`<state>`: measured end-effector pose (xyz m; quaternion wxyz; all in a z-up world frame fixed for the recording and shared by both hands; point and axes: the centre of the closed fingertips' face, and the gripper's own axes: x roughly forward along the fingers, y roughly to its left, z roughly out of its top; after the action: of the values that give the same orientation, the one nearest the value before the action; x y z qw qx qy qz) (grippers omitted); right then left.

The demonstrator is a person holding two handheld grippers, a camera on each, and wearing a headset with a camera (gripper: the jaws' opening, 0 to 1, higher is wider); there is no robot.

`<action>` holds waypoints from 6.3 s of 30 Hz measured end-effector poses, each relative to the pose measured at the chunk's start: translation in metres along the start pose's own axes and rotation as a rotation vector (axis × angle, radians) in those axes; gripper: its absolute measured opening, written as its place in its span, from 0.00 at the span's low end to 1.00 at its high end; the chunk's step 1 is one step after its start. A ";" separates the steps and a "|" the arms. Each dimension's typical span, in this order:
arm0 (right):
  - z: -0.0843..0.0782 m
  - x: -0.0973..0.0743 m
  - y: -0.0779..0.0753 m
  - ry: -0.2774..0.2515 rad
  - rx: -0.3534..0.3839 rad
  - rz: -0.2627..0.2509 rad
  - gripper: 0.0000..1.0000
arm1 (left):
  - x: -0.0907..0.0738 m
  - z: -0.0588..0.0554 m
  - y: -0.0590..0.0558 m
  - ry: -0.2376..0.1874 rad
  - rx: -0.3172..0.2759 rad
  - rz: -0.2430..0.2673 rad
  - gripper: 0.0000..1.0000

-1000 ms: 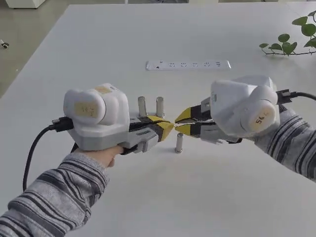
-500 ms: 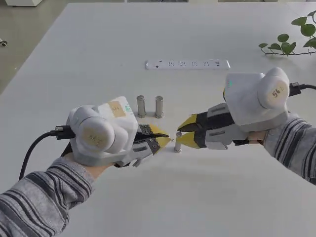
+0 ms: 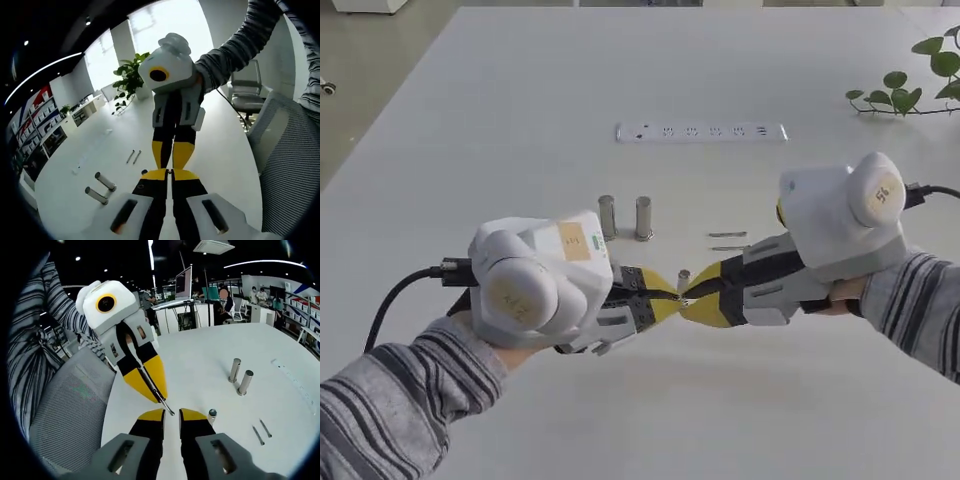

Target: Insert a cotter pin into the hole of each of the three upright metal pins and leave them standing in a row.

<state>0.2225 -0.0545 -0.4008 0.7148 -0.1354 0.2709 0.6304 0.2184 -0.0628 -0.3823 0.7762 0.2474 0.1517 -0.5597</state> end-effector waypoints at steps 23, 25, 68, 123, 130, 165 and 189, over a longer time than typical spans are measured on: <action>0.004 -0.002 0.006 0.018 -0.076 0.005 0.00 | -0.004 -0.001 0.002 -0.043 -0.122 0.011 0.00; 0.005 -0.002 0.005 0.027 -0.097 -0.002 0.00 | -0.004 -0.001 0.002 -0.047 -0.129 0.015 0.00; -0.031 -0.010 -0.045 0.272 -0.258 -0.118 0.00 | 0.017 -0.025 0.036 -0.091 -0.402 0.236 0.11; -0.047 0.003 -0.063 0.425 -0.289 -0.110 0.00 | 0.078 -0.066 0.043 0.025 -0.443 0.338 0.05; -0.046 0.002 -0.067 0.434 -0.303 -0.113 0.00 | 0.078 -0.066 0.044 0.024 -0.450 0.338 0.05; -0.032 0.013 -0.068 0.333 -0.230 -0.130 0.00 | 0.082 -0.071 0.043 0.039 -0.499 0.393 0.05; -0.034 0.003 -0.070 0.305 -0.198 -0.147 0.00 | 0.083 -0.072 0.044 0.041 -0.501 0.409 0.05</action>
<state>0.2832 -0.0820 -0.4412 0.6928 -0.3187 0.3022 0.5720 0.2901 -0.0777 -0.4757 0.9061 0.0852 0.2478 -0.3322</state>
